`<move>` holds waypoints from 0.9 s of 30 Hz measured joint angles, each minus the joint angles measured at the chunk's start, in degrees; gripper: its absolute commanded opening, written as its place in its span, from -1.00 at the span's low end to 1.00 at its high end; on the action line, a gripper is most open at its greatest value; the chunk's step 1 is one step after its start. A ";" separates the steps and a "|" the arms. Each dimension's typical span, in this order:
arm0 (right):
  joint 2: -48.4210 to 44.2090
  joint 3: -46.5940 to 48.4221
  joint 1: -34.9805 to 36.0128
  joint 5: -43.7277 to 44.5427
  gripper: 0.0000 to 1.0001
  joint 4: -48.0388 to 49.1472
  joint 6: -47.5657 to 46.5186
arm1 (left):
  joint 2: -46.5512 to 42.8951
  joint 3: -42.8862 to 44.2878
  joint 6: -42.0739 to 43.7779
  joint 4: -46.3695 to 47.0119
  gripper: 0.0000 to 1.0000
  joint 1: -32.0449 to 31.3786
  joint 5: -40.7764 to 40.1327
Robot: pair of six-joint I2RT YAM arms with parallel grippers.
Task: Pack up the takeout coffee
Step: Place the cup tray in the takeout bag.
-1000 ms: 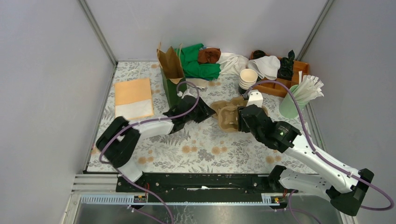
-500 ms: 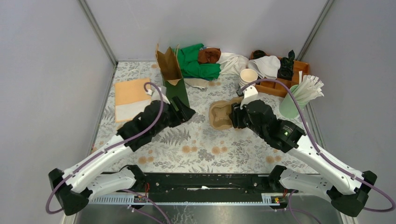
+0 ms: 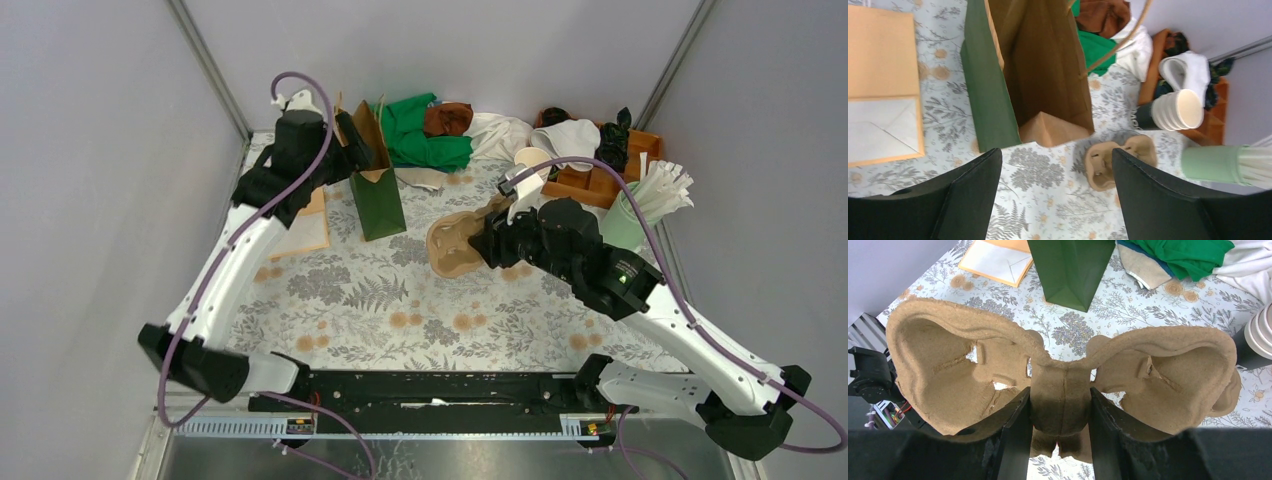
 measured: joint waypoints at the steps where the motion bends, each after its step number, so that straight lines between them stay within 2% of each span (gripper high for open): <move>1: -0.04 0.00 0.00 -0.13 -0.14 0.00 -0.07 | 1.75 1.36 0.79 -0.42 0.65 0.15 -0.33; 7: -1.20 0.00 0.00 -0.17 -0.22 0.00 -1.09 | 13.18 9.27 4.50 -3.69 0.52 1.97 -3.06; 10: -1.77 0.00 0.00 -0.63 -0.21 0.00 -1.79 | 16.96 11.17 5.35 -4.96 0.39 3.21 -4.15; 14: -2.01 0.00 0.00 -1.66 -0.19 0.00 -2.54 | 20.50 13.68 6.49 -6.93 -0.03 4.42 -4.85; 16: -2.01 0.00 0.00 -2.08 -0.20 0.00 -2.67 | 21.31 14.82 6.82 -7.63 -0.36 4.68 -4.92; 20: -2.01 0.02 0.00 -3.04 -0.19 -0.04 -3.02 | 21.53 16.83 8.59 -10.21 -0.79 4.79 -4.33; 23: -1.64 0.61 0.00 -3.93 -0.21 -0.55 -3.41 | 21.20 17.90 10.25 -12.37 -0.97 4.79 -2.78; 27: -0.07 2.80 0.00 -6.58 -0.19 -1.09 -3.78 | 18.95 17.90 12.04 -16.46 -1.00 4.68 0.00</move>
